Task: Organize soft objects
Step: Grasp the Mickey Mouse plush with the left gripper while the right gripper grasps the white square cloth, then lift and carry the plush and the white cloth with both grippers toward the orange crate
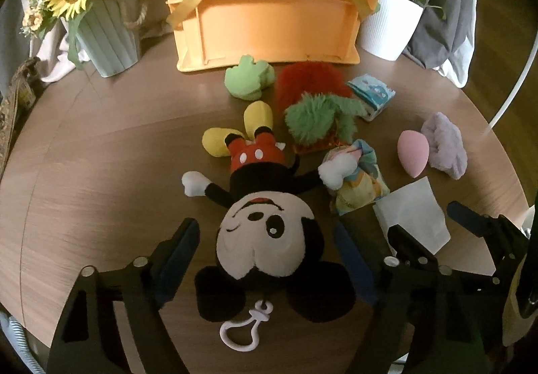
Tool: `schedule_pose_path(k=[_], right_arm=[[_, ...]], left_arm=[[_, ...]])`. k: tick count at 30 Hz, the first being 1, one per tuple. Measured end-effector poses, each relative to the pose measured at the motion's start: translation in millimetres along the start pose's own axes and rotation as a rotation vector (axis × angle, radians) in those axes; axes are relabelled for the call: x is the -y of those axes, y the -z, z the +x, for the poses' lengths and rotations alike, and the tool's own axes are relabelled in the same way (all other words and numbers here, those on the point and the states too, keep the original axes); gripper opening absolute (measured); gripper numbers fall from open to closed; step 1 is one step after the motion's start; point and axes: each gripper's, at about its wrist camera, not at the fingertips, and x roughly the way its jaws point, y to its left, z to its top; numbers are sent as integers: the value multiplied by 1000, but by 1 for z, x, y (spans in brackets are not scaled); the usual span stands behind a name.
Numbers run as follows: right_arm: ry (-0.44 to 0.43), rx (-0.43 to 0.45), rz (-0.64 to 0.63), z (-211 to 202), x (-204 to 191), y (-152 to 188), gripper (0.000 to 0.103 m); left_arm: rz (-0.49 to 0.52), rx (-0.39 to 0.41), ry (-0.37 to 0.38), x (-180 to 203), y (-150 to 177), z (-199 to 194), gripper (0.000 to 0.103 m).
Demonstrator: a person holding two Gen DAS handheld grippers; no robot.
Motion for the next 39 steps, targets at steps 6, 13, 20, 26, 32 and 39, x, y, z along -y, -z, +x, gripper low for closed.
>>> schedule_pose_path(k=[6, 13, 20, 26, 32, 39], right_arm=[[-16, -28, -6, 6, -2, 6, 73], [-41, -29, -37, 2, -6, 5, 36], [-106, -50, -19, -1, -3, -1, 15], [-127, -18, -22, -17, -3, -10, 15], [-143, 29, -33, -35, -3, -22, 15], [-149, 109, -44, -58, -1, -42, 15]], left_arm=[[-3, -25, 24, 0, 4, 4, 67], [-26, -22, 22, -3, 7, 2, 62], [-55, -9, 2, -5, 9, -6, 61], [-68, 37, -14, -7, 8, -23, 61], [-73, 111, -32, -7, -1, -45, 61], [-67, 214, -46, -5, -22, -71, 61]])
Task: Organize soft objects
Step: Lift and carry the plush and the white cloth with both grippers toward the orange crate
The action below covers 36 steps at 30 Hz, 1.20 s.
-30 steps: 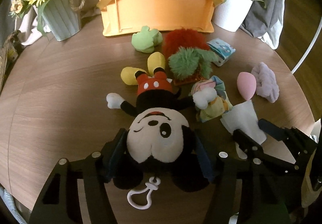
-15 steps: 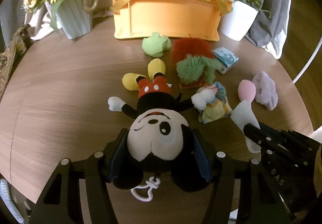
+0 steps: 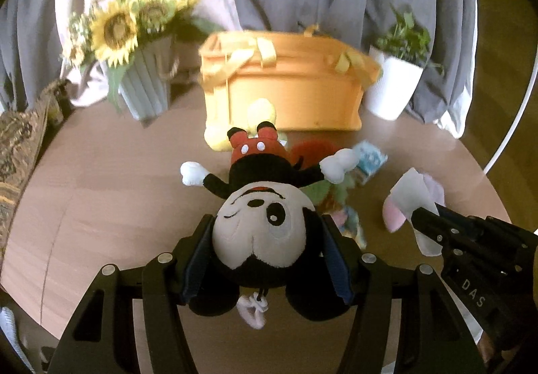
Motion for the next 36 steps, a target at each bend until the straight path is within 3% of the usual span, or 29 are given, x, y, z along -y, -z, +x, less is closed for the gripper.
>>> schedule_pose_path(k=[16, 36], right_arm=[[-22, 183, -2, -33, 3, -56, 15], [-53, 378, -17, -45, 7, -125, 15]], left_arm=[[-3, 172, 3, 5, -58, -28, 61], [21, 320, -13, 9, -124, -31, 61]])
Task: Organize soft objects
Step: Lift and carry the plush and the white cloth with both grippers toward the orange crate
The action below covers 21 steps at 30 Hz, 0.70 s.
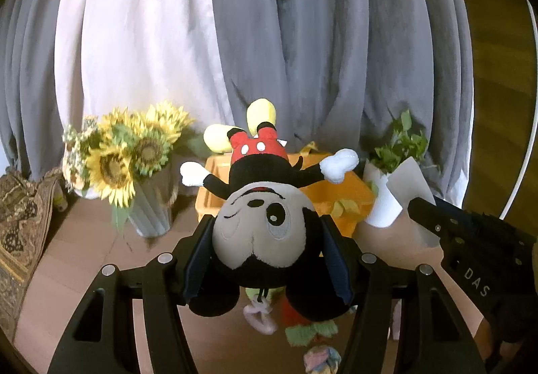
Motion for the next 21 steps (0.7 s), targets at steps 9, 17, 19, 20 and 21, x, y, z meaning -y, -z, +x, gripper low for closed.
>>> schedule_pose_path(k=[9, 17, 19, 20, 21], right_arm=[[-15, 59, -7, 20, 3, -29, 15], [-22, 74, -7, 51, 10, -49, 15], [-24, 73, -6, 60, 11, -53, 15], [-26, 71, -7, 65, 11, -56, 15], [-28, 69, -6, 70, 12, -57, 15]], left_arm=[[24, 51, -16, -3, -25, 20, 61], [38, 55, -18, -8, -44, 53, 61], [39, 53, -20, -10, -47, 62, 61], [41, 51, -22, -11, -50, 69, 61], [43, 50, -23, -12, -51, 72, 61]])
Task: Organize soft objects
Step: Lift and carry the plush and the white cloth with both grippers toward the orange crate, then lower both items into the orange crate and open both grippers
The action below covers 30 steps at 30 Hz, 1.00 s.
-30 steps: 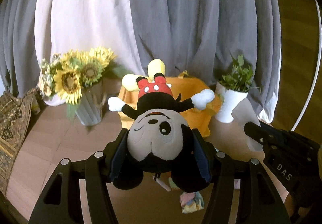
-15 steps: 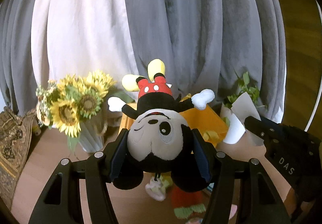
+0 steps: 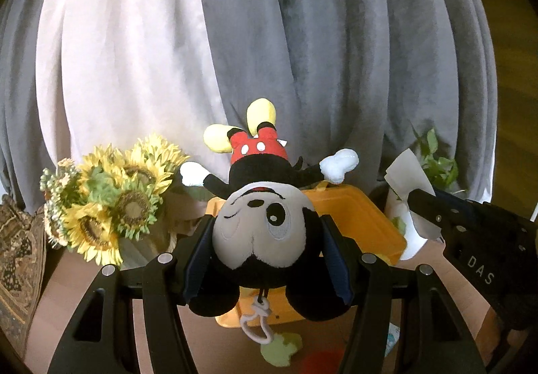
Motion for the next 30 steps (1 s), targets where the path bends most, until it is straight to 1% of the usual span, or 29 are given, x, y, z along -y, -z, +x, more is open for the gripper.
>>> schedule_pose_path(k=[12, 19, 22, 26, 30], right_arm=[[-13, -50, 7, 64, 6, -8, 15], [-12, -110, 28, 104, 12, -3, 15], [-5, -133, 34, 118, 17, 0, 15], [5, -167, 40, 135, 22, 6, 15], [14, -204, 44, 148, 26, 11, 15]], left_arm=[[32, -43, 4, -7, -8, 67, 61], [41, -98, 8, -11, -1, 102, 61], [45, -124, 20, -10, 4, 114, 61], [41, -169, 38, -10, 11, 139, 61], [40, -208, 57, -11, 16, 152, 61]])
